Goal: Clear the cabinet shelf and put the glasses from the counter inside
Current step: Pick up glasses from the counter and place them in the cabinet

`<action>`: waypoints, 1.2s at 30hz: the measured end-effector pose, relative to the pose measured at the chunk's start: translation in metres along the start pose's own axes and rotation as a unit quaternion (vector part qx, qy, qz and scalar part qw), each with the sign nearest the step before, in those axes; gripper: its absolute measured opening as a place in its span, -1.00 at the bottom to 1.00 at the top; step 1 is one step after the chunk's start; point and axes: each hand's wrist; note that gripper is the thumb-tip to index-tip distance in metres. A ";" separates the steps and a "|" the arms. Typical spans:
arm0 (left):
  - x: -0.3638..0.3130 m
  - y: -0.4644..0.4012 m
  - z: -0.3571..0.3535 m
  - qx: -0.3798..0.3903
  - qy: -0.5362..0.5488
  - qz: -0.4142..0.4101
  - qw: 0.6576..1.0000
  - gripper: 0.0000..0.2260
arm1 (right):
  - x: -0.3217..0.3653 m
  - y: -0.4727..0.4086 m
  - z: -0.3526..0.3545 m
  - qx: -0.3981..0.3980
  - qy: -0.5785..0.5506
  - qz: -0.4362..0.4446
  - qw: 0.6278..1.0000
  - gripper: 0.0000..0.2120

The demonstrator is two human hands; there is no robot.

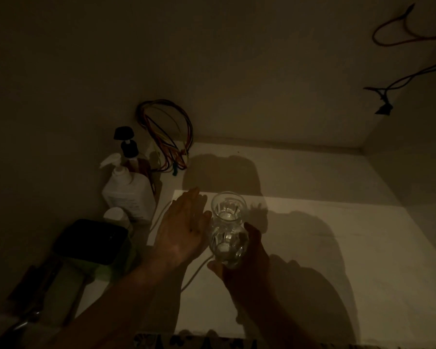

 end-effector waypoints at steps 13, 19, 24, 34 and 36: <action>-0.058 0.007 0.028 0.008 -0.176 -0.042 0.983 -0.37 | 0.014 -0.018 0.104 -0.002 0.321 0.071 0.944 -0.18; -0.113 0.010 0.062 -0.009 -0.236 -0.070 0.969 -0.33 | 0.067 -0.017 0.159 -0.051 0.363 0.094 0.926 -0.28; -0.162 0.029 0.090 0.005 -0.245 -0.051 0.968 -0.28 | 0.102 -0.015 0.209 -0.019 0.337 0.064 0.939 -0.32; -0.316 0.077 0.184 0.072 -0.223 0.045 0.971 -0.42 | 0.231 0.014 0.361 0.144 0.304 -0.018 0.942 -0.35; -0.356 0.088 0.205 0.092 -0.206 0.067 0.972 -0.42 | 0.263 0.031 0.402 0.184 0.285 -0.039 0.940 -0.40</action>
Point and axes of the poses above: each hand's wrist, its own y-axis away from the middle knuckle, its own z-axis out of the back of the hand, x = y × z, and after that the axes turned 11 degrees about y, right-handed
